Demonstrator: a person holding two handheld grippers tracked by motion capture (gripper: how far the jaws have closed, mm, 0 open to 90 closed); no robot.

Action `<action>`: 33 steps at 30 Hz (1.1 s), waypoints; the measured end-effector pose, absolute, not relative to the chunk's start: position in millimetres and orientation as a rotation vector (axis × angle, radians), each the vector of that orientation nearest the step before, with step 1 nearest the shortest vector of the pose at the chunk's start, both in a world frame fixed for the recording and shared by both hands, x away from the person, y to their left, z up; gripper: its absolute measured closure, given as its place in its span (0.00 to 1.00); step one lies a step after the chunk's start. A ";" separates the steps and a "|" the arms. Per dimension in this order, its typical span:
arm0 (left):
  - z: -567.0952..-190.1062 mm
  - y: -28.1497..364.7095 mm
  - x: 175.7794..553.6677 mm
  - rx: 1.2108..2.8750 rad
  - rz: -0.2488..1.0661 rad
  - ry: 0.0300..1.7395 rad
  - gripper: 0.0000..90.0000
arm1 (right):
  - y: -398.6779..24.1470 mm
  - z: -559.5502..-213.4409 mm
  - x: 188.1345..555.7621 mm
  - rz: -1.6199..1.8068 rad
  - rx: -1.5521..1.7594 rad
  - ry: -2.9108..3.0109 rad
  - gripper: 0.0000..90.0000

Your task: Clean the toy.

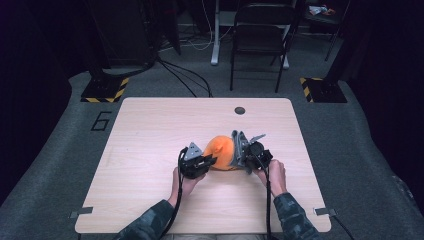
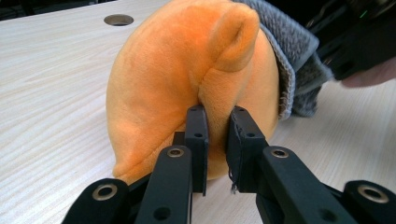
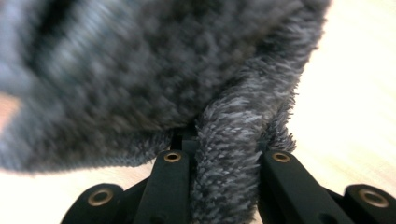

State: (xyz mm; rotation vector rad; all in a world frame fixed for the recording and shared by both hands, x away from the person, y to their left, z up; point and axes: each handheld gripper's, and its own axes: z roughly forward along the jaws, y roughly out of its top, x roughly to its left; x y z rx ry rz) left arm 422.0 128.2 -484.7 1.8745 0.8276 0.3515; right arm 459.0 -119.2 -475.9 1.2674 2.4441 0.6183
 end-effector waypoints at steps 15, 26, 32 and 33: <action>-486.1 131.9 423.8 1.862 0.362 0.842 0.87 | -135.2 -425.8 451.3 0.900 1.218 2.332 0.86; -484.3 129.5 414.5 1.936 0.466 0.802 0.50 | -118.2 -449.6 459.1 0.881 1.210 2.410 0.87; -494.0 114.2 415.5 1.981 0.579 0.814 0.44 | -116.3 -449.6 458.0 0.870 1.211 2.409 0.87; -495.4 113.5 415.7 1.977 0.592 0.809 0.50 | -116.1 -449.8 457.7 0.867 1.221 2.408 0.87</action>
